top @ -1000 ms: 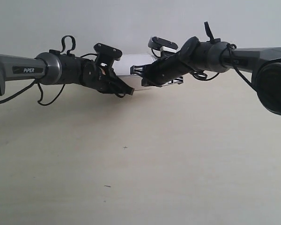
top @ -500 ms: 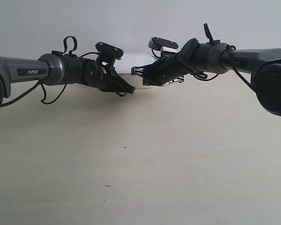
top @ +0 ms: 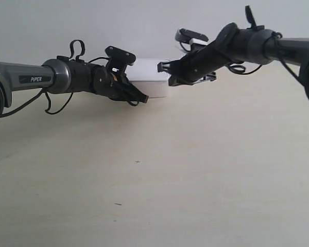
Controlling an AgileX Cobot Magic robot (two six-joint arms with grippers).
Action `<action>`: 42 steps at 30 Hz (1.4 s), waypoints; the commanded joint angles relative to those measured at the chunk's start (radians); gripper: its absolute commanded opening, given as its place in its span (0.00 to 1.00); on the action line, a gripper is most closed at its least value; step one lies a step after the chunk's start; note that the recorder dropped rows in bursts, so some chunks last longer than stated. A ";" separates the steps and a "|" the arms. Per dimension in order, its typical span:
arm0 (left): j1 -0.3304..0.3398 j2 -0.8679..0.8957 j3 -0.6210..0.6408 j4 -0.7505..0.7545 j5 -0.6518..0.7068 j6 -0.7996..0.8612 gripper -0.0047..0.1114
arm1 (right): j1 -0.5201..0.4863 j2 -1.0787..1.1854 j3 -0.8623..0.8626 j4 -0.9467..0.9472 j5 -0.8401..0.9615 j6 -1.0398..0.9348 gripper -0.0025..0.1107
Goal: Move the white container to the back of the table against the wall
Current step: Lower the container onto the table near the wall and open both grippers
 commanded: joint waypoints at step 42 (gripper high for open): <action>0.056 -0.358 0.451 0.005 -0.132 0.148 0.04 | 0.028 0.059 -0.008 0.135 -0.141 -0.082 0.02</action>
